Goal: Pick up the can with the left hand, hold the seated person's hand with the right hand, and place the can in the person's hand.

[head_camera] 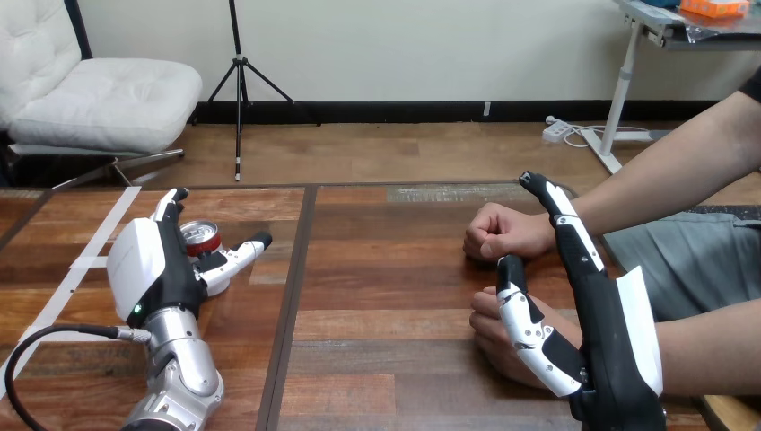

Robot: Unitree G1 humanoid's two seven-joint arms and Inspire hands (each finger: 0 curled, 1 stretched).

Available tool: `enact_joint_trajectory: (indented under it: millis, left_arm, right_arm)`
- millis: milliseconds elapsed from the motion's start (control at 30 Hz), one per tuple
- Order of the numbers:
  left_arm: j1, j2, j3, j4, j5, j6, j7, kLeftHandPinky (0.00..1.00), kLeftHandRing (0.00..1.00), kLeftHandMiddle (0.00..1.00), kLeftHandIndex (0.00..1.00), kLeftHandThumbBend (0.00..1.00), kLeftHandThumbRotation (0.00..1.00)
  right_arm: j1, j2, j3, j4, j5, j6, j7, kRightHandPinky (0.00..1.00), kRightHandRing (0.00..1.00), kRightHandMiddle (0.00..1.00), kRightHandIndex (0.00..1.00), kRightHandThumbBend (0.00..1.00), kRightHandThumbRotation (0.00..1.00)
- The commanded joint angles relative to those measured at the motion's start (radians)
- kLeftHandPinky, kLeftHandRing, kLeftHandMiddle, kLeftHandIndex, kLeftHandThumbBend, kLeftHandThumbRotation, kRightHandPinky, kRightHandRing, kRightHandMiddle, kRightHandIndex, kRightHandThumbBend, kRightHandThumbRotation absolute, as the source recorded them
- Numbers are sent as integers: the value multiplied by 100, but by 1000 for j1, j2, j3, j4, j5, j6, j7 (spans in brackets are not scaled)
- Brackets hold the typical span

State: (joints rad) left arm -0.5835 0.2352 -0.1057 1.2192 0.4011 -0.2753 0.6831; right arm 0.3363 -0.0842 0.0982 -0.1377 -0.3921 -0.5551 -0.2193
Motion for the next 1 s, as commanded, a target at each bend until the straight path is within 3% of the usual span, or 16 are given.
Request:
enact_joint_trajectory:
  millis: [0, 367, 633, 967]
  left_arm:
    - [-66, 12, -16, 0, 15, -15, 30, 65, 74, 78, 80, 82, 30]
    - [-52, 8, -8, 5, 6, -74, 71, 56, 63, 66, 69, 78, 5]
    - [-46, -1, 13, 15, -23, -126, 80, 48, 50, 53, 62, 75, 1]
    - [-45, -2, 7, 23, -28, -141, 89, 47, 46, 48, 58, 72, 0]
  right_arm:
    - [-35, -2, -16, -56, 7, -6, 2, 97, 97, 95, 91, 13, 45]
    - [-33, -6, -18, -59, 11, -4, 11, 97, 97, 95, 91, 14, 47]
    - [-33, -8, -23, -60, 7, -6, 13, 98, 97, 95, 91, 14, 48]
    - [-35, -10, -24, -60, 16, -10, 19, 99, 97, 95, 91, 14, 49]
